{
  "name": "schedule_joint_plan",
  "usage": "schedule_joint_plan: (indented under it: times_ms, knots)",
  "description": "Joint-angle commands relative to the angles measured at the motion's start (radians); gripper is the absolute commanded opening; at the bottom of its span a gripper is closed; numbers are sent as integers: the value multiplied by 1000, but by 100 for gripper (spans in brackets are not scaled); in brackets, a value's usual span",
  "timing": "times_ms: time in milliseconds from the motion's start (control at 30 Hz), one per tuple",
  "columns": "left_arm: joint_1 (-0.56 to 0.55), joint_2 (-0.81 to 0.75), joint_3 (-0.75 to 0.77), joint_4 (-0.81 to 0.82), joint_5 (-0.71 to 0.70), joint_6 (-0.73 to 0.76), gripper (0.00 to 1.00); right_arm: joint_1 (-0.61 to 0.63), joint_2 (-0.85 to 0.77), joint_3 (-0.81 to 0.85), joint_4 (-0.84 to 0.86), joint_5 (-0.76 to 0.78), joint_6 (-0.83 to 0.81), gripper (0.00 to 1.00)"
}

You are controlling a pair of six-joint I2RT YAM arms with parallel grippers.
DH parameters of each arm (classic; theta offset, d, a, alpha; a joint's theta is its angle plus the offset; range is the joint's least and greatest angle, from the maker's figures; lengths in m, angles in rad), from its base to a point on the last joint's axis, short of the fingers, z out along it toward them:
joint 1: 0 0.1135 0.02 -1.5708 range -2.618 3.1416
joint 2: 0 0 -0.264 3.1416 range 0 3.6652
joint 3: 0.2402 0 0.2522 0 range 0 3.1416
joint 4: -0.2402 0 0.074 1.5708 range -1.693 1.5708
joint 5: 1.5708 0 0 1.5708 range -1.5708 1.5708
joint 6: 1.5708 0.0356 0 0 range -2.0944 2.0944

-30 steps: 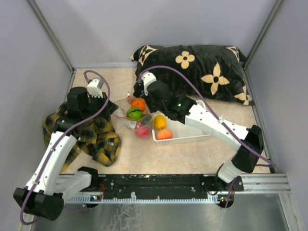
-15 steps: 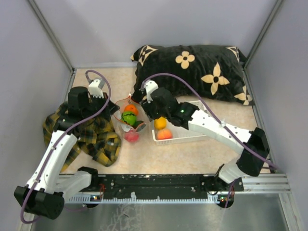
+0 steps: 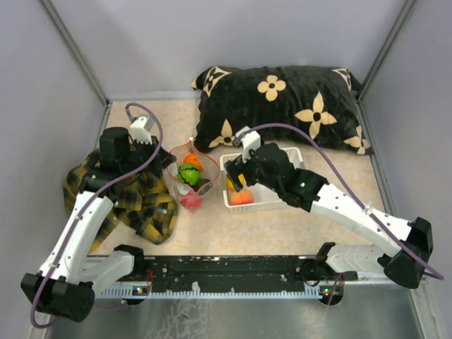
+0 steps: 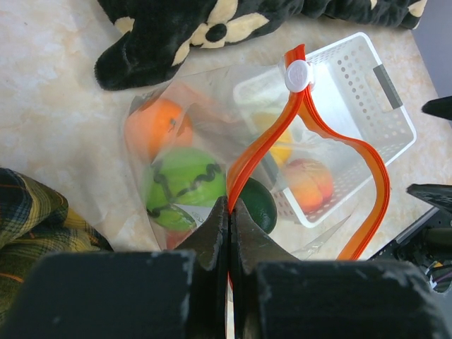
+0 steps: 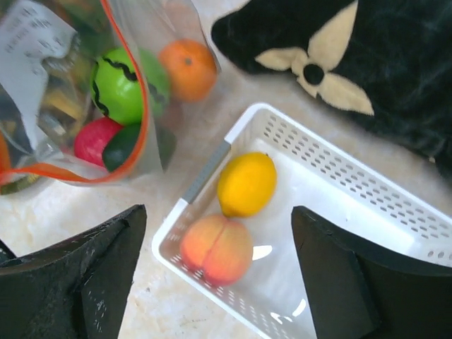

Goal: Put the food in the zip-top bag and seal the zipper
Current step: Pick up the fake fruit from the bin.

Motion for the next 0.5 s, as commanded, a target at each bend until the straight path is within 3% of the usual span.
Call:
schedule_joint_plan:
  times_ms: [0,467]
  knots:
    - [6,-6,-7,34,26,-9,0,-20,-15,-45,-9,25,30,84]
    - [6,-11,-7,34,27,-8,0,-124,136,-112,-18,-183,206,89]
